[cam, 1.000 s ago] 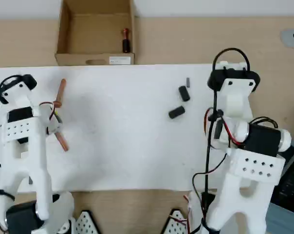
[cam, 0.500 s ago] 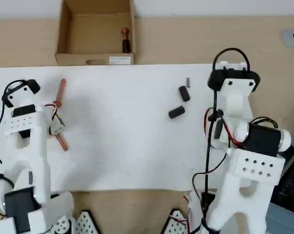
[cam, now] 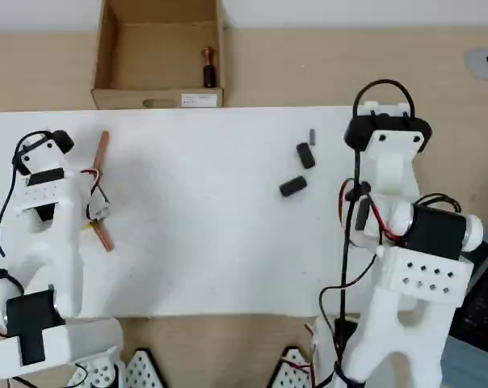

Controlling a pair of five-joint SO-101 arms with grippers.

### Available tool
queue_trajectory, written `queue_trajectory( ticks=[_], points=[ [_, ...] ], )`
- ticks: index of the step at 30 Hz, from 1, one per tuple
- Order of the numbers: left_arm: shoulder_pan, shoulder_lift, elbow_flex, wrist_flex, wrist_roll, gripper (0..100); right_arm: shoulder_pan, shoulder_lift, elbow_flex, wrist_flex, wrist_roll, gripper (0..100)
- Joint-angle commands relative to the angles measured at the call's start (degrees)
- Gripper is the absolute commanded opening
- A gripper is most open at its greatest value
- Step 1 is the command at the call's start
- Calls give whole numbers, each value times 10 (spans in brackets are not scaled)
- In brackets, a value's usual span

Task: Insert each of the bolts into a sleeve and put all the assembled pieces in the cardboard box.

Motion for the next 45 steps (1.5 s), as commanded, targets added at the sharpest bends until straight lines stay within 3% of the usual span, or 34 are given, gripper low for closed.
queue_trajectory(
  ticks=[1,15,24,29,35,45],
  points=[
    [-6,15,-12,-6,3,3,1,-13,1,8,0,11],
    [-1,15,-259,262,-2,3,1,-15,-52,10,-3,12],
    [33,-112,-327,328,-3,2,2,-72,-74,6,-16,9],
    [99,-240,-284,324,-2,2,1,-113,-73,-33,-48,9],
    [166,-382,-127,245,-1,2,1,-138,-35,-48,-47,9],
    [183,-640,138,92,1,1,-57,-214,91,-107,-47,9]
  ],
)
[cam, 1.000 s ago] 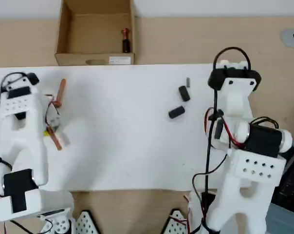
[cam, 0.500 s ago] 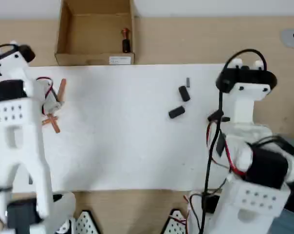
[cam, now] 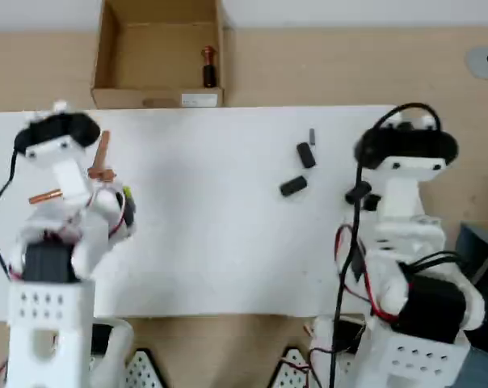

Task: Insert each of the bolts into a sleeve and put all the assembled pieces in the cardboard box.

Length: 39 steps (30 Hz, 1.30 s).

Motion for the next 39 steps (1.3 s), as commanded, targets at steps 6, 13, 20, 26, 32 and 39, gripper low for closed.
queue_trajectory(
  ticks=[6,13,20,26,32,39],
  points=[
    [5,-208,162,-108,3,1,-80,-83,147,-127,-3,9],
    [5,-360,258,-140,1,1,-119,-157,279,-226,-4,9],
    [5,-415,295,-141,4,1,-165,-244,382,-281,-7,9],
    [5,-415,298,-148,4,1,-233,-309,455,-335,-7,9],
    [25,-415,298,-242,36,1,-319,-372,519,-379,-7,9],
    [130,-415,294,-302,137,1,-405,-446,556,-389,-4,9]
  ],
)
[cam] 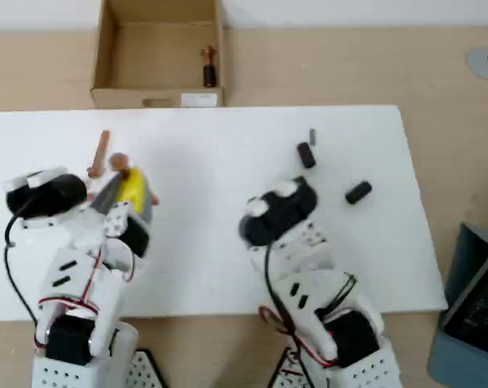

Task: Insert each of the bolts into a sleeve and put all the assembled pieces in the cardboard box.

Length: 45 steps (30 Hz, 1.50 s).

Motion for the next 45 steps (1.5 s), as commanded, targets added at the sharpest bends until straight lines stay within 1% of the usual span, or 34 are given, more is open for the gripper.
queue_trajectory(
  ticks=[1,4,9,13,20,25,31,38,45],
  points=[
    [53,-7,-9,-33,46,1,-43,-52,8,-15,-3,9],
    [87,-7,-9,-44,64,1,-68,-76,21,-15,-2,9],
    [129,-7,-36,-49,69,1,-100,-83,27,-15,-2,9],
    [156,-7,-55,-47,69,1,-103,-84,27,-15,-1,9],
    [188,-6,-50,-46,93,1,-104,-84,22,-15,-1,9],
    [190,-2,-36,-46,91,1,-106,-84,22,-16,15,9],
    [190,-6,-6,-47,91,1,-136,-85,16,-18,15,9],
    [190,-3,-4,-45,90,1,-135,-85,16,-31,15,9],
    [191,-6,11,-10,90,1,-135,-85,-1,-32,15,9]
  ],
)
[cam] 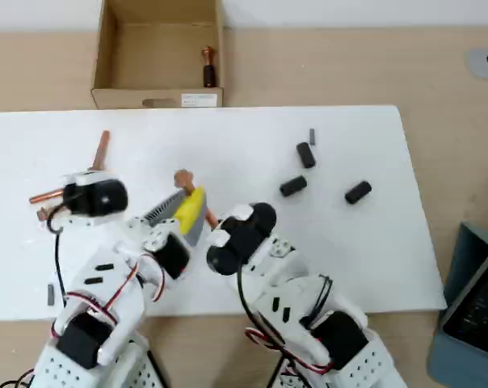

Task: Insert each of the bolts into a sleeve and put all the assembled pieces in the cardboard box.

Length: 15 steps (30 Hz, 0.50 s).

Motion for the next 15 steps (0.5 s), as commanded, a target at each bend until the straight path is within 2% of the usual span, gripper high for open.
queue_trajectory(
  ticks=[1,10,15],
  points=[
    [5,-6,-5,1,-1,1,-8,-84,-30,-16,6,9],
    [10,-6,8,-1,-1,1,-11,-84,-34,-15,6,9],
    [69,-6,9,-1,-1,1,-11,-84,-34,-15,6,9]
  ],
)
